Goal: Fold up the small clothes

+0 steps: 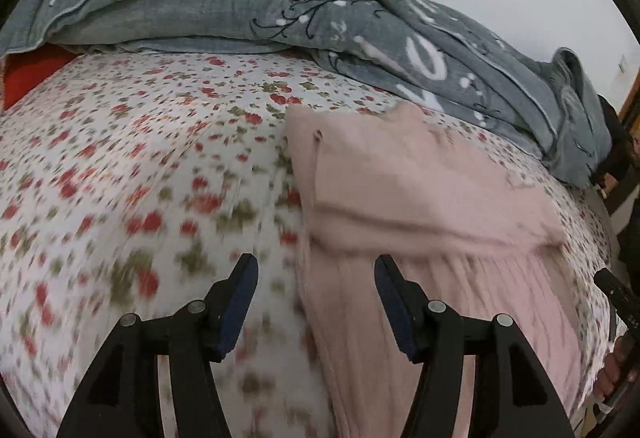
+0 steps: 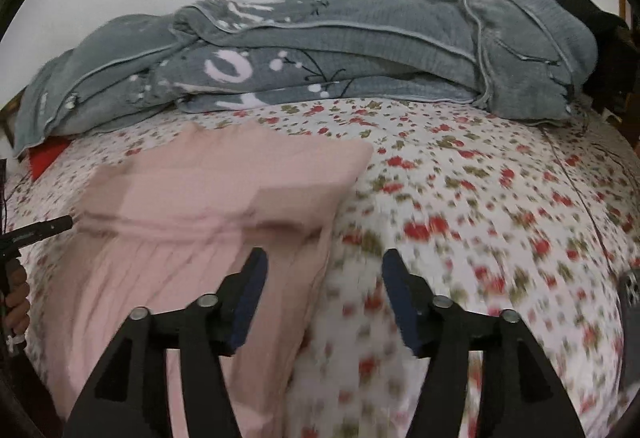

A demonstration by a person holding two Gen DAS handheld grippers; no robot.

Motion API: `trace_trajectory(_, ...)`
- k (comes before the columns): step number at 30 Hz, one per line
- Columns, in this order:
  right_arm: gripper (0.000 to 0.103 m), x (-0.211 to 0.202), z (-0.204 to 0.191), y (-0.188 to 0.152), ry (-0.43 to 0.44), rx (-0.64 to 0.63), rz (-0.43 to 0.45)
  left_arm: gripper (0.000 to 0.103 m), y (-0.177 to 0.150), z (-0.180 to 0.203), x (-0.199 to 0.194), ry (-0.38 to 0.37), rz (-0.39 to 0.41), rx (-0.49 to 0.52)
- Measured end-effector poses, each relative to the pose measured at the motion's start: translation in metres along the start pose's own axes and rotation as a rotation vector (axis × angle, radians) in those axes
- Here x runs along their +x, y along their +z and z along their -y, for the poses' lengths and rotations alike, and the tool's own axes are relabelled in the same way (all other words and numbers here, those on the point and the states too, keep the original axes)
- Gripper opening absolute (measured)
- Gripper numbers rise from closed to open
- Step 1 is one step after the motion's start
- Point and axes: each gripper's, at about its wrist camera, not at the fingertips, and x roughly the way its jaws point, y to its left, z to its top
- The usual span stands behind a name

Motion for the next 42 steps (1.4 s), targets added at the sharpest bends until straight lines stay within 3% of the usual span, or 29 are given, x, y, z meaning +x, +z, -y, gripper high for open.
trace_trajectory(8, 0.061, -0.067, -0.014, -0.065, -0.029, 0.0, 0.008, 0.058, -0.066, 0.008, -0.056, -0.006, 0.008, 0.03)
trace_trajectory(17, 0.061, -0.094, -0.034, -0.154, 0.064, -0.03, -0.076, 0.058, -0.141, 0.002, -0.073, -0.091, -0.052, 0.023)
trace_trajectory(20, 0.058, -0.095, -0.041, -0.174, 0.059, -0.039, -0.087, 0.058, -0.156, 0.003, -0.075, -0.077, -0.058, 0.046)
trace_trajectory(27, 0.05, -0.091, -0.046, -0.193, 0.069, -0.02, -0.104, 0.055, -0.174, 0.004, -0.075, -0.084, -0.065, 0.034)
trace_trajectory(32, 0.042, -0.086, -0.051, -0.197, 0.069, -0.023, -0.112, 0.042, -0.179, 0.012, -0.072, -0.091, -0.079, 0.056)
trace_trajectory(37, 0.041, -0.08, -0.055, -0.202, 0.083, -0.017, -0.128, 0.02, -0.187, 0.014, -0.072, -0.099, -0.084, 0.051)
trace_trajectory(39, 0.035, -0.08, -0.057, -0.203, 0.092, -0.02, -0.124, 0.02, -0.19, 0.014, -0.074, -0.097, -0.079, 0.06)
trace_trajectory(41, 0.015, -0.079, -0.059, -0.205, 0.098, -0.031, -0.123, 0.02, -0.192, 0.015, -0.074, -0.09, -0.079, 0.066)
trace_trajectory(42, 0.014, -0.077, -0.06, -0.206, 0.102, -0.039, -0.129, 0.02, -0.192, 0.014, -0.074, -0.088, -0.082, 0.06)
